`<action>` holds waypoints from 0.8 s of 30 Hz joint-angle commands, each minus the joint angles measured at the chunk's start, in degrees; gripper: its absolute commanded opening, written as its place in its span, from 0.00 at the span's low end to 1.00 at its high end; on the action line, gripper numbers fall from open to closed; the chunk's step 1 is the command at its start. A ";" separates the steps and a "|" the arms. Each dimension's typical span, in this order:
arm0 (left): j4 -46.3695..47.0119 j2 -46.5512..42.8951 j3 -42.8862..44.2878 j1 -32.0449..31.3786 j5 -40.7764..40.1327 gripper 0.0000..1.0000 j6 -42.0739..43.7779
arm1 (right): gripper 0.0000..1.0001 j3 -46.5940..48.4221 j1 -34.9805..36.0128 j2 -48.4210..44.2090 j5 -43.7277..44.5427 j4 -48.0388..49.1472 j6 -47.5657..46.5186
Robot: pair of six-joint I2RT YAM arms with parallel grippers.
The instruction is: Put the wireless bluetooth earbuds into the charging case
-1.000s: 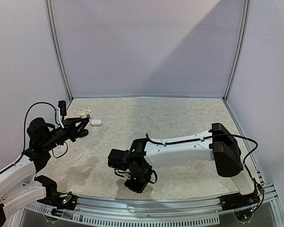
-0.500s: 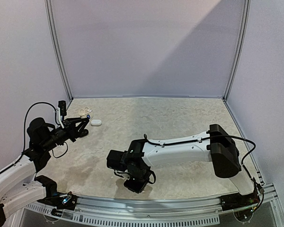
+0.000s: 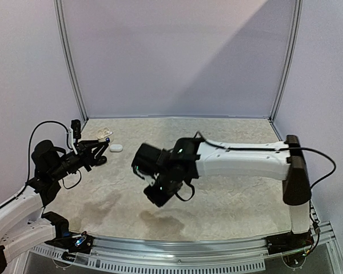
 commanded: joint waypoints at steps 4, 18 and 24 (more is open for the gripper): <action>5.63 1.10 4.40 -1.17 6.39 0.00 12.14 | 0.00 3.89 -0.76 -14.95 13.33 28.76 -1.68; 7.68 1.49 8.25 -3.54 5.20 0.00 17.19 | 0.00 11.18 0.27 -4.64 5.65 63.31 -18.50; 8.35 1.15 8.29 -3.64 4.79 0.00 16.53 | 0.00 11.35 0.70 -2.28 4.96 67.50 -22.65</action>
